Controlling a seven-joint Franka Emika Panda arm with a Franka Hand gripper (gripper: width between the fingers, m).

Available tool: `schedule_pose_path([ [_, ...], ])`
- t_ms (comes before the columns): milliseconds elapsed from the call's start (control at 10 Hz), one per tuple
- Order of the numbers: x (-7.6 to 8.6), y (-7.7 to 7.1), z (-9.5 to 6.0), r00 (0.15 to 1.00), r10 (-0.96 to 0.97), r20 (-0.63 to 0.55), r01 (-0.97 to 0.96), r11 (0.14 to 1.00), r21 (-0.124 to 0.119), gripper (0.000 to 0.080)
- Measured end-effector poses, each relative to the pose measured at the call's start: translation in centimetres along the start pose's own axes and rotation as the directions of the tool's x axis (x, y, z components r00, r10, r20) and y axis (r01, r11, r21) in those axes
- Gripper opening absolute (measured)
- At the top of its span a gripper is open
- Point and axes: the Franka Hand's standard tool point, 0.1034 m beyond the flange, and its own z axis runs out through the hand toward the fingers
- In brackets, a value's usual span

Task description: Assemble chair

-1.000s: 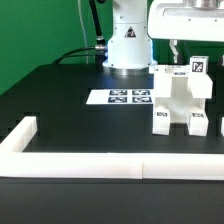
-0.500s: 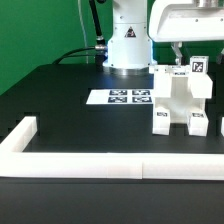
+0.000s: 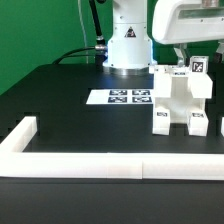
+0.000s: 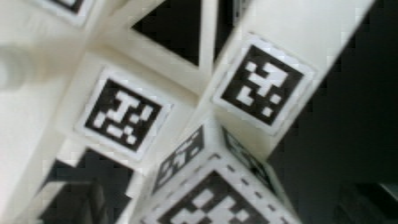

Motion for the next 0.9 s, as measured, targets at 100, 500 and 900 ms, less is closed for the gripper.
schedule_pose_path([
  [100,-0.03,0.04,0.01,0.996,-0.088,0.001,0.088,0.996,-0.002,0.0649],
  [500,-0.09,0.16,0.04,0.939,-0.344,0.012,0.345,0.939,-0.014,0.0649],
  [900,-0.25,0.60,0.04,0.893,-0.449,0.014,0.449,0.893,-0.013,0.0645],
])
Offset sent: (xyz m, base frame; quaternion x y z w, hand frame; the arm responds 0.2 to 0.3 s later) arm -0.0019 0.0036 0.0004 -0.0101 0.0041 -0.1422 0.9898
